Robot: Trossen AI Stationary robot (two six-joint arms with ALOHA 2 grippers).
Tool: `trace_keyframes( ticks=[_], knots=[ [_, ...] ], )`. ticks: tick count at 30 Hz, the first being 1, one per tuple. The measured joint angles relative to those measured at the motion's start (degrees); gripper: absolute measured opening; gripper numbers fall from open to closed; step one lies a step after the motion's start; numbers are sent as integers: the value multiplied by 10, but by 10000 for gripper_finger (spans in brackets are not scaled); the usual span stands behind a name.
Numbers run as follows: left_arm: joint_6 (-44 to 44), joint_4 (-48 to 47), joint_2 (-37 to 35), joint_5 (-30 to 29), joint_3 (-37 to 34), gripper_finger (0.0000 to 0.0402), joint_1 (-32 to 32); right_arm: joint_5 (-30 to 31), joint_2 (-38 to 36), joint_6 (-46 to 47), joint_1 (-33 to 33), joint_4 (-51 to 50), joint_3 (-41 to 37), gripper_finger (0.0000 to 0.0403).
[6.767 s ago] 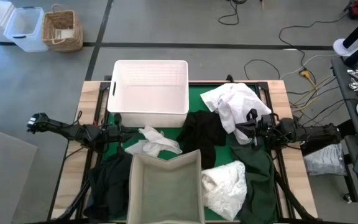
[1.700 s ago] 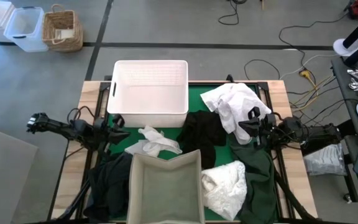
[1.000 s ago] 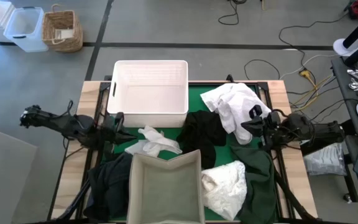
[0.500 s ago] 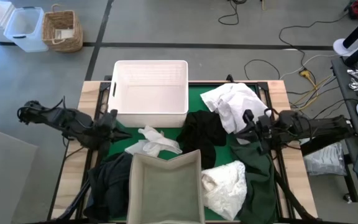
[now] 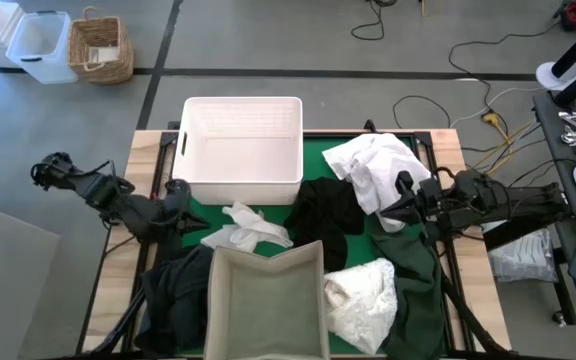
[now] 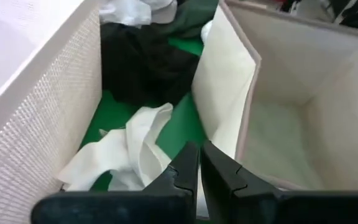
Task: Sort clothes
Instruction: Put the white shirt into the brown laundry organizer
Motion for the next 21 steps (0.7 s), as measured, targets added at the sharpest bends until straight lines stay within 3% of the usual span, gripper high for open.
trace_keyframes(
  ticks=[6, 13, 21],
  knots=[
    [40, -17, 38, -23, -5, 0, -23, 0, 17, 1, 0, -5, 22, 13],
    [39, -30, 35, -52, -6, 0, -58, 0, 59, -3, 0, -12, 65, 13],
    [-85, -143, 35, -123, -8, 0, -88, 0, 126, 1, 0, -51, 137, 13]
  ],
)
